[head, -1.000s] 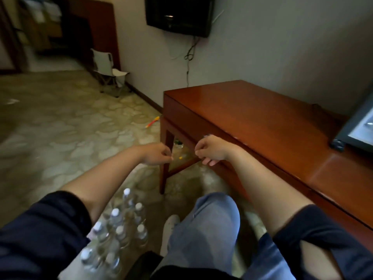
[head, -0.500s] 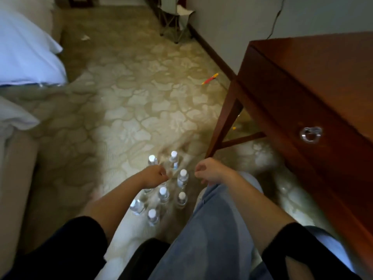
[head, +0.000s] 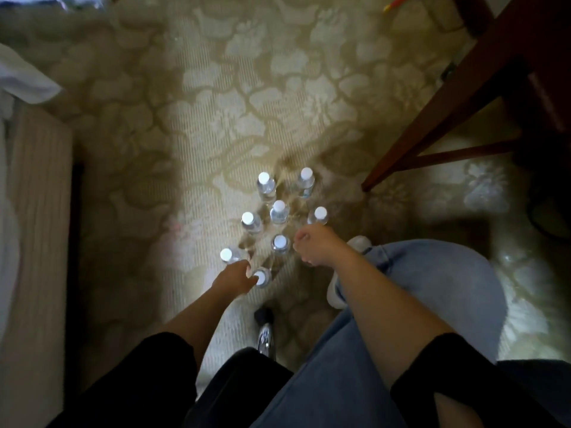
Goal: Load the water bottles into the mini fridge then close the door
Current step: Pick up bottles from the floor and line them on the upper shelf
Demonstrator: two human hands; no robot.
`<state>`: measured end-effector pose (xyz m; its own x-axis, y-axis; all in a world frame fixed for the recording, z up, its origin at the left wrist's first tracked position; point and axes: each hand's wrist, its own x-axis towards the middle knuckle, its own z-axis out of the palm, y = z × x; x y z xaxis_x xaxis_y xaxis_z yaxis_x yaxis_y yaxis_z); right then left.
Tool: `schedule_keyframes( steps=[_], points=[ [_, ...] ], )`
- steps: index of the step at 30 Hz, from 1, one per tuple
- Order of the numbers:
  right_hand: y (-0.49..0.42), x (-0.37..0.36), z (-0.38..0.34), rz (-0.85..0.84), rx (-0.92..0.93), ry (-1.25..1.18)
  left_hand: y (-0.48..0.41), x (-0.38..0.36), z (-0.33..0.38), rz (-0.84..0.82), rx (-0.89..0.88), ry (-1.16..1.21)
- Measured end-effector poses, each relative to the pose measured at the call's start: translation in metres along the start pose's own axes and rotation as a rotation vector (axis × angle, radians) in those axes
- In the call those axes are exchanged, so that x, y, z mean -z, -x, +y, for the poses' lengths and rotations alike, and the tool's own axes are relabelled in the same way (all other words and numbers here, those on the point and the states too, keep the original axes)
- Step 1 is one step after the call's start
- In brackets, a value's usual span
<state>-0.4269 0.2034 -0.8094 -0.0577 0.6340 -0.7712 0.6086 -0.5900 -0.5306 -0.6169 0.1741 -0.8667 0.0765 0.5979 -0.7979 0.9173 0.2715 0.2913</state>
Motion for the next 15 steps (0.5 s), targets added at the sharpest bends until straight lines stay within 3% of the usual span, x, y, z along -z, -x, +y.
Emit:
schedule_keyframes(
  steps=[15],
  points=[
    [-0.073,-0.011,0.011,-0.036,0.007,-0.009,-0.091,-0.064,-0.006,-0.063,0.242,-0.134]
  ],
)
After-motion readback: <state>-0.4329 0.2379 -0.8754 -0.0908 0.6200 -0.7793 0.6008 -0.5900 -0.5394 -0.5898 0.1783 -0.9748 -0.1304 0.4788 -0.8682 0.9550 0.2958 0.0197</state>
